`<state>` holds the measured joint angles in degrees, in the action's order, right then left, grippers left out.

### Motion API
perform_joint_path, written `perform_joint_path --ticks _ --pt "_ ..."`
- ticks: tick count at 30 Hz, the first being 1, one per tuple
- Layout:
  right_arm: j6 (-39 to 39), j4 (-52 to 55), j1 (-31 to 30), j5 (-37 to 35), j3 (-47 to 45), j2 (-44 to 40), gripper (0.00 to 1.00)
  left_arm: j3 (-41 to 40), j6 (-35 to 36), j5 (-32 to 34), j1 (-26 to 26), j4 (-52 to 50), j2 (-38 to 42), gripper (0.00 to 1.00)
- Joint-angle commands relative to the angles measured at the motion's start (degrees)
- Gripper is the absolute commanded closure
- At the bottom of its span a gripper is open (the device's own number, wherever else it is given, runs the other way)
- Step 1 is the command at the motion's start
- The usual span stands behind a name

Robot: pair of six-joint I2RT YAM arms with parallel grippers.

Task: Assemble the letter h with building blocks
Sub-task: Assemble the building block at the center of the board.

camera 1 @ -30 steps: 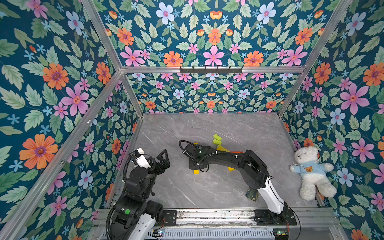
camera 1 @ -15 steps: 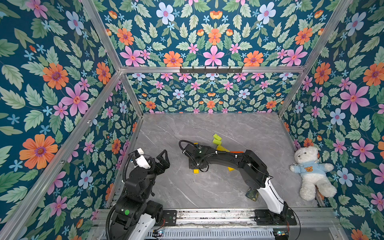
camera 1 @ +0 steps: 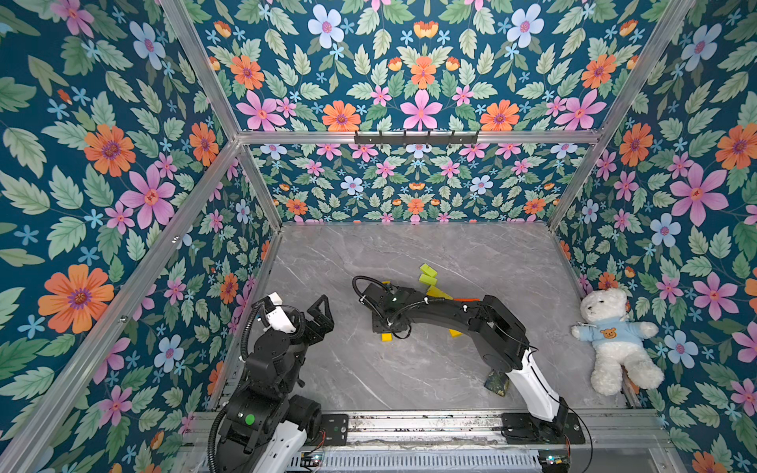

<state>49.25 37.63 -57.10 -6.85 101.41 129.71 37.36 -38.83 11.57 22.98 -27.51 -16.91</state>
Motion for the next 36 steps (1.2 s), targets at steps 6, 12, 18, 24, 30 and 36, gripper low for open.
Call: perform_joint_path --ticks 6,12,18,24,30,36 --pt "1.0 3.2 0.1 -1.1 -0.2 1.3 0.63 0.2 0.5 0.8 0.0 0.1 0.1 0.0" --pt "1.1 3.2 0.1 -1.1 -0.1 1.4 0.59 0.3 0.5 0.8 0.0 0.2 0.0 0.0" --pt "1.1 3.2 0.2 -1.2 0.0 1.2 0.58 0.4 0.6 0.9 0.0 0.2 -0.1 0.0" --pt "1.3 3.6 0.5 -1.6 -0.1 1.1 0.58 0.5 0.6 0.8 0.0 0.2 -0.2 0.0" --pt "1.7 3.0 0.6 -1.8 -0.5 1.0 0.58 0.4 0.6 0.8 0.0 0.2 -0.2 0.0" --pt "1.9 3.0 0.7 -1.9 -0.1 1.2 0.58 0.4 0.6 0.8 0.0 0.0 -0.2 0.0"
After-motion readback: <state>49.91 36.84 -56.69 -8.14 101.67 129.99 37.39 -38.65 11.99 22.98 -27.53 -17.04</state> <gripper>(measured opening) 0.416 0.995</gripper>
